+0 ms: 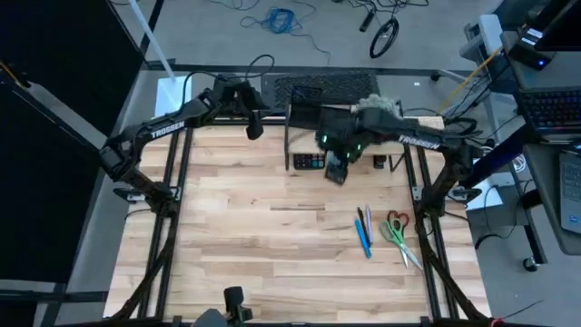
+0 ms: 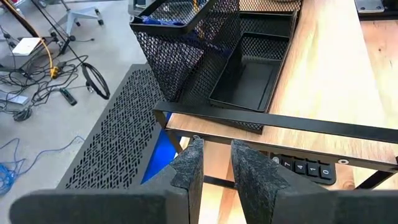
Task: Pick and place office supplies into organizer
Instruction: Remove the green scented candle from the black desk organizer on the shelf
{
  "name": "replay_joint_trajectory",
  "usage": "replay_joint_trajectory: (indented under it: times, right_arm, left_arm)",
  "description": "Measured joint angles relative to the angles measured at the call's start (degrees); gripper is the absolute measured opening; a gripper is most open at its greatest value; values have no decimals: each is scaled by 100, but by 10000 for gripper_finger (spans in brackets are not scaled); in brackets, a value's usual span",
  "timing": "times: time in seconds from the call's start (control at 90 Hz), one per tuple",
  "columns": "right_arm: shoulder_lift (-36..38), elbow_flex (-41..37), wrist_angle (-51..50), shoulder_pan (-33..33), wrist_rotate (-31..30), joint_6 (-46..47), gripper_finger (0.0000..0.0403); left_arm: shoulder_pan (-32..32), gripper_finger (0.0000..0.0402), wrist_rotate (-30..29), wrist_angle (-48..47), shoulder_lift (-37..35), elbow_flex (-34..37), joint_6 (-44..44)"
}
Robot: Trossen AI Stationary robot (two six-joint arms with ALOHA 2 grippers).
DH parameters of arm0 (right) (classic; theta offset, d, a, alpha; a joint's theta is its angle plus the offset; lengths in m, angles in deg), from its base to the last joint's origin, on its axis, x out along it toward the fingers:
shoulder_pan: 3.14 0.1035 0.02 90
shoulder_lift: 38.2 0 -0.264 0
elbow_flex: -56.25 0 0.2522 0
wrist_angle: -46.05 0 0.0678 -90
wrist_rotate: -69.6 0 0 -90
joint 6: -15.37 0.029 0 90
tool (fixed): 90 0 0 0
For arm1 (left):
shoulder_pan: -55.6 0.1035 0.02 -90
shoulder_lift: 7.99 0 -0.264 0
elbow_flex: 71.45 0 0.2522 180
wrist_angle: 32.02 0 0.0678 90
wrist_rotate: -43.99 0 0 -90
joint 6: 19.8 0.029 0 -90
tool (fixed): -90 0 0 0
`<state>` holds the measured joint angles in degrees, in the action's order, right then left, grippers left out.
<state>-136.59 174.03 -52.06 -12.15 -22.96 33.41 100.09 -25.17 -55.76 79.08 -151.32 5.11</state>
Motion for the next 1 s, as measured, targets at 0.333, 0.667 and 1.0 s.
replay_joint_trajectory:
  times: [0.333,0.667,1.0]
  right_arm:
    - [-9,-2325,2323,987,-230,1231,273]
    - [-326,-3697,3713,1253,-68,1849,275]
    - [-481,-4205,4229,1478,69,2470,285]
  left_arm:
    - [-2,72,0,0,0,0,1]
    - [-54,72,-2,0,0,0,-11]
    - [-209,72,-4,-1,0,0,97]
